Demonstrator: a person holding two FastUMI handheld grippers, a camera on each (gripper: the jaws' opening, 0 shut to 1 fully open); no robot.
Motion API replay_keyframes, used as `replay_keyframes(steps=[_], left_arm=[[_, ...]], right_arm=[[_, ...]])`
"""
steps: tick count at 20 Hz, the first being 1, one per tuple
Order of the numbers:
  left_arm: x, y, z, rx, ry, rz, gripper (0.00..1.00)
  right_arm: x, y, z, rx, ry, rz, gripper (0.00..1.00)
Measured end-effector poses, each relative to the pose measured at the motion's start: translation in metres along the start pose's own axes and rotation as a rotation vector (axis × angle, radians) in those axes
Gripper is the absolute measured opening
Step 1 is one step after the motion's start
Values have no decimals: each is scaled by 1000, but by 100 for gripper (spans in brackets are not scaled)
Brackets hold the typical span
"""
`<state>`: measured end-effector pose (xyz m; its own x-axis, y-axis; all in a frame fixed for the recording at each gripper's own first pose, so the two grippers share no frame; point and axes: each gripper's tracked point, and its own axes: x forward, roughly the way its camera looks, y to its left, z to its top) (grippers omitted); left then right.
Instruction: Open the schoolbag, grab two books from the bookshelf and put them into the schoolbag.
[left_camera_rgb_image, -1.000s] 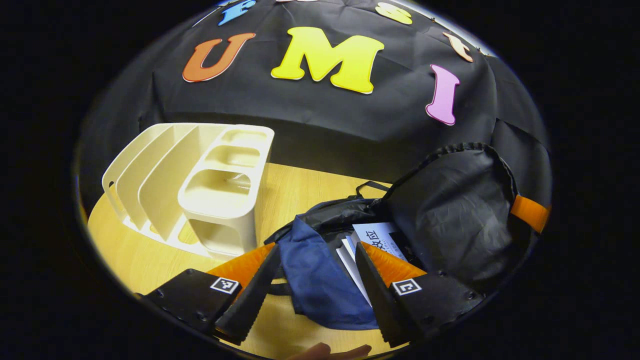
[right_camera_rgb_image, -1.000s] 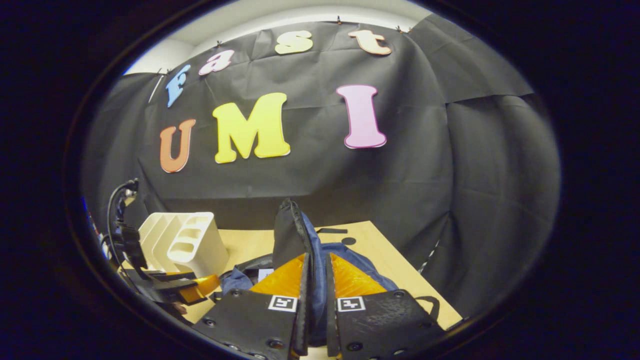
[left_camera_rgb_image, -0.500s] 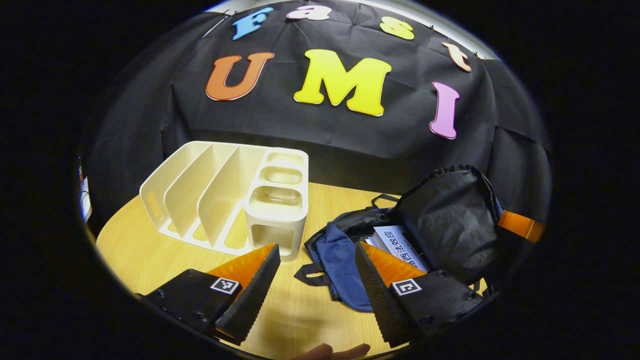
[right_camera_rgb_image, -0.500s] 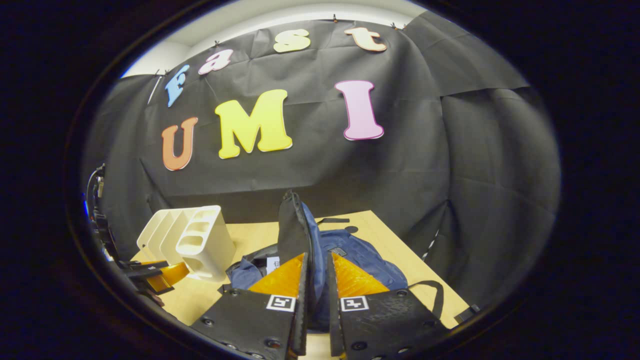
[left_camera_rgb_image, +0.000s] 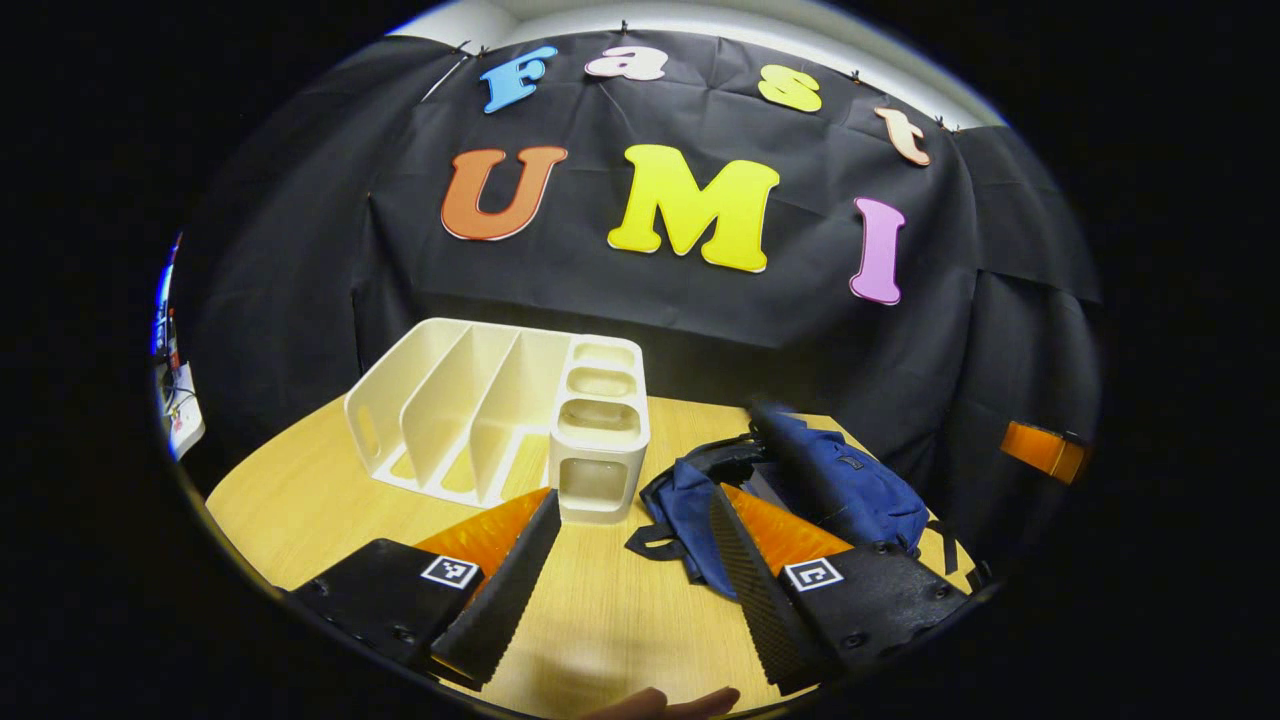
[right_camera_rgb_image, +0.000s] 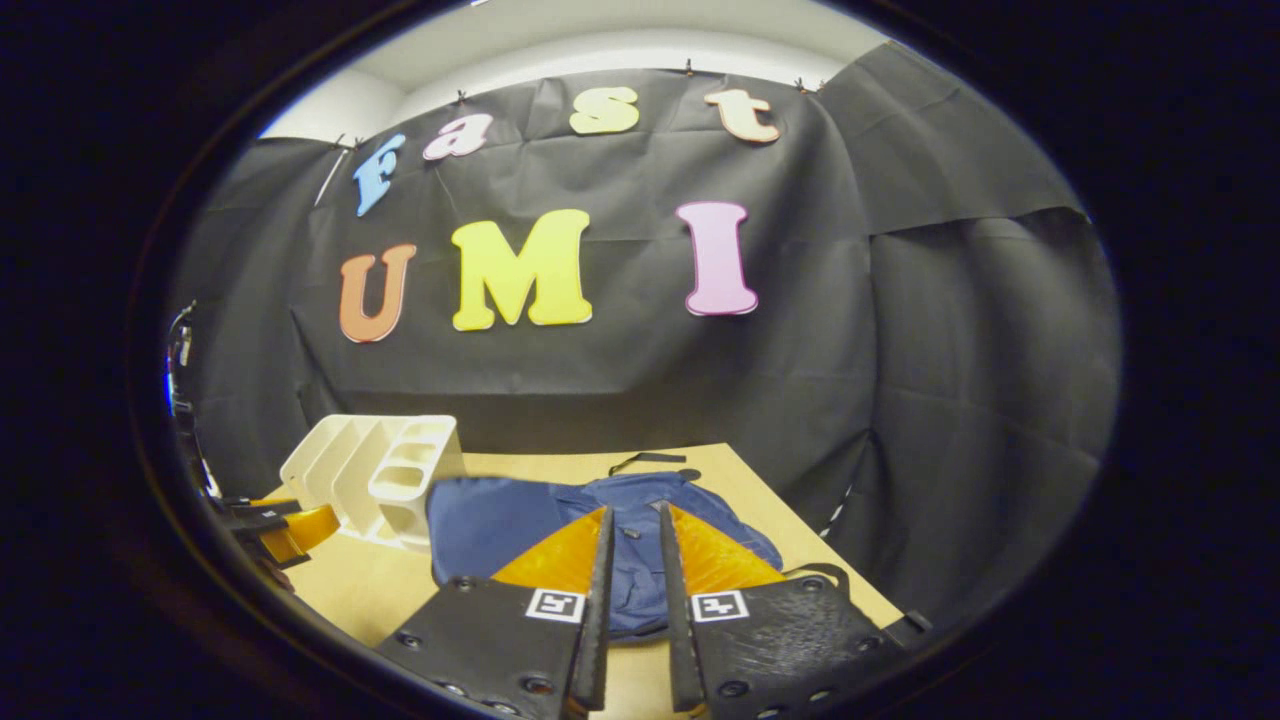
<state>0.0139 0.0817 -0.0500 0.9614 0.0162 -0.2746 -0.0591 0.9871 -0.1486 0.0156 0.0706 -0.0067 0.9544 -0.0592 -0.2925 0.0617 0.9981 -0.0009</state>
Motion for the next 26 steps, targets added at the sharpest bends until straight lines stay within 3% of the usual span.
replay_keyframes(steps=[8, 11, 14, 26], left_arm=[[-66, 30, 17, 50, -111, 40, 95], [-89, 39, 27, 71, -188, 54, 95], [-99, 36, 33, 78, -230, 31, 95], [-115, 49, 35, 118, -255, 41, 95]], right_arm=[[-62, 20, -11, -39, -69, 62, 65], [-78, 26, -23, -45, -74, 83, 72], [-88, 30, -29, -104, -91, 69, 98], [-119, 49, -20, -145, -164, 61, 95]])
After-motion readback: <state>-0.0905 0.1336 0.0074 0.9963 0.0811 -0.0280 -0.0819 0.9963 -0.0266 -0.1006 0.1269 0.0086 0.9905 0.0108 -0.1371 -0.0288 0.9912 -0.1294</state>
